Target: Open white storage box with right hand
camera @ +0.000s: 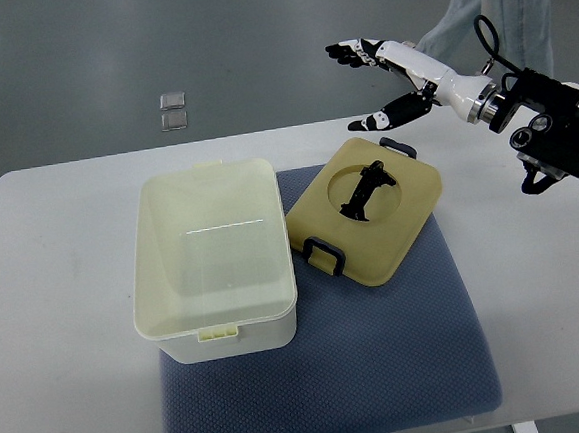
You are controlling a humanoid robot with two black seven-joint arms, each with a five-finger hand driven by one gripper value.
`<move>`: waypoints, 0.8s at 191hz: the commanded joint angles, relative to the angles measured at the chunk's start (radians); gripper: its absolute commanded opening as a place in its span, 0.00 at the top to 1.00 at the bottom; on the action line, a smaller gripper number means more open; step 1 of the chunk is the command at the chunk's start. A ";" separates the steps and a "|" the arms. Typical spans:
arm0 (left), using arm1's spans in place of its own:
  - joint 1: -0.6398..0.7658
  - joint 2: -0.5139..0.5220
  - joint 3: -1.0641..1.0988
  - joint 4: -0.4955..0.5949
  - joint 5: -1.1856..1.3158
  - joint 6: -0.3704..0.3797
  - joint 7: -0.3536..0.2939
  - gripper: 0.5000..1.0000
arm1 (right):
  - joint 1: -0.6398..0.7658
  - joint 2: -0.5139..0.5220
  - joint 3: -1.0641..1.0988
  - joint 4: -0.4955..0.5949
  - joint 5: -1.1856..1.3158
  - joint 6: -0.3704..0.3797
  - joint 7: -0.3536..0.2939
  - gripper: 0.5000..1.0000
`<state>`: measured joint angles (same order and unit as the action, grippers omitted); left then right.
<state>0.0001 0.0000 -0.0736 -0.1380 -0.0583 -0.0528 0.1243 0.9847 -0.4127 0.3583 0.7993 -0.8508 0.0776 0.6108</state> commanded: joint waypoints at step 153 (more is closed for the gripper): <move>0.000 0.000 0.000 0.000 0.000 -0.001 0.000 0.00 | -0.110 0.097 0.030 -0.080 0.806 0.076 -0.098 0.17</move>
<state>-0.0002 0.0000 -0.0736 -0.1381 -0.0583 -0.0526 0.1242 0.8838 -0.3200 0.3888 0.7323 -0.0450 0.1110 0.5208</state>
